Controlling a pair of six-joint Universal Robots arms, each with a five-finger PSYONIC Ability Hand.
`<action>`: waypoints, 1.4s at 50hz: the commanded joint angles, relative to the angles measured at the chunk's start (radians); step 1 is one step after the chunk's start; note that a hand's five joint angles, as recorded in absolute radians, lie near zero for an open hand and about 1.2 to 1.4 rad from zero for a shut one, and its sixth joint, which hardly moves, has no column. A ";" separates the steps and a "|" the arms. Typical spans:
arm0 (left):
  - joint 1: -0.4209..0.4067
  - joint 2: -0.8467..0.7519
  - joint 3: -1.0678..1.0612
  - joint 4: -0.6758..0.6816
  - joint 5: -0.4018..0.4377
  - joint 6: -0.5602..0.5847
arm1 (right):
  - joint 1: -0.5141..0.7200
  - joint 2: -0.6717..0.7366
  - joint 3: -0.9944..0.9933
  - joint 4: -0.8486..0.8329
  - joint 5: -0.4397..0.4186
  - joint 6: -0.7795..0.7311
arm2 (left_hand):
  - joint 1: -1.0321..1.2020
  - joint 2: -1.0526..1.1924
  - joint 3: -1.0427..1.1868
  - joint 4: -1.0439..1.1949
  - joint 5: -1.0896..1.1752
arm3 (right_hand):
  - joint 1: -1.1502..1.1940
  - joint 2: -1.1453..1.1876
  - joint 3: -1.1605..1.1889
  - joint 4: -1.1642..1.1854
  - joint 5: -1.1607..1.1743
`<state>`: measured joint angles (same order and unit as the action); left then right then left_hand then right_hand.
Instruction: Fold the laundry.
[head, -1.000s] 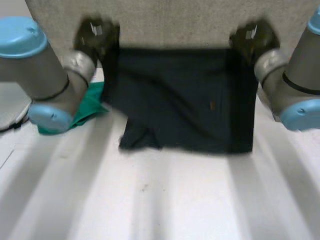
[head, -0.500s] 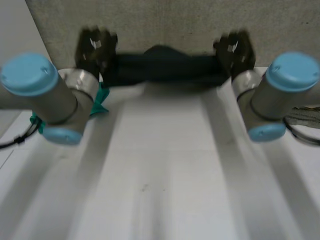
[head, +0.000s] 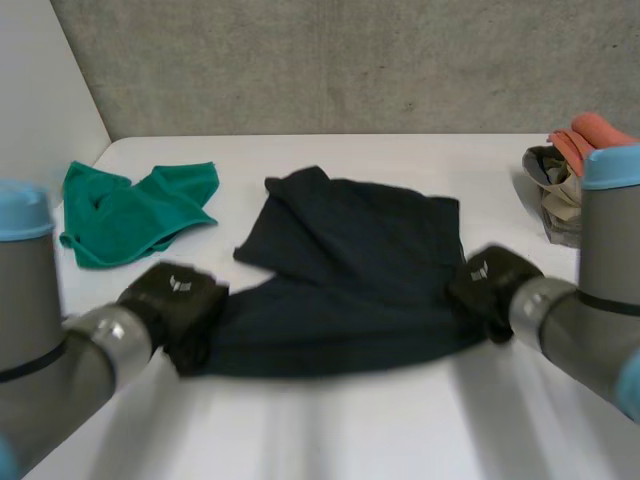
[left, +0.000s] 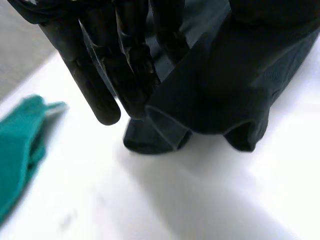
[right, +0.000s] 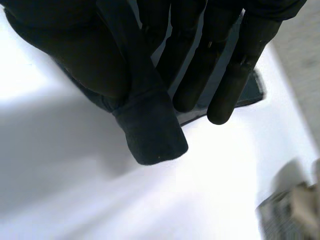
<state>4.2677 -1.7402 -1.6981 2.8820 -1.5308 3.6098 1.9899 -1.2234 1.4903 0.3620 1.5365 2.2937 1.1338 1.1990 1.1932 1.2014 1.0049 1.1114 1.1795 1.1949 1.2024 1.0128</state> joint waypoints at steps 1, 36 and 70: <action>-0.023 0.162 -0.124 -0.266 0.012 0.205 | -0.006 -0.174 0.184 0.184 -0.025 -0.048 | 0.262 0.197 0.203 0.195 0.217 | 0.285 0.217 0.201 0.194 0.209; -0.037 -0.832 0.925 0.571 0.003 0.196 | 0.012 0.436 -0.317 -0.664 0.096 0.044 | 0.262 0.197 0.203 0.195 0.217 | 0.285 0.217 0.201 0.194 0.209; -0.059 -0.346 0.269 0.761 0.008 -0.063 | -0.144 0.111 0.010 -0.212 -0.101 0.467 | -0.959 -1.024 -1.019 -1.027 -1.005 | -0.601 -0.669 -0.684 -0.692 -0.677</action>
<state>4.2101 -2.1800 -1.2772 3.6348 -1.5298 3.5964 1.8854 -1.1056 1.3650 0.0885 1.5008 2.7351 0.1928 0.2067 0.2161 0.2038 0.0492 0.3924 0.3764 0.3903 0.3901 0.2274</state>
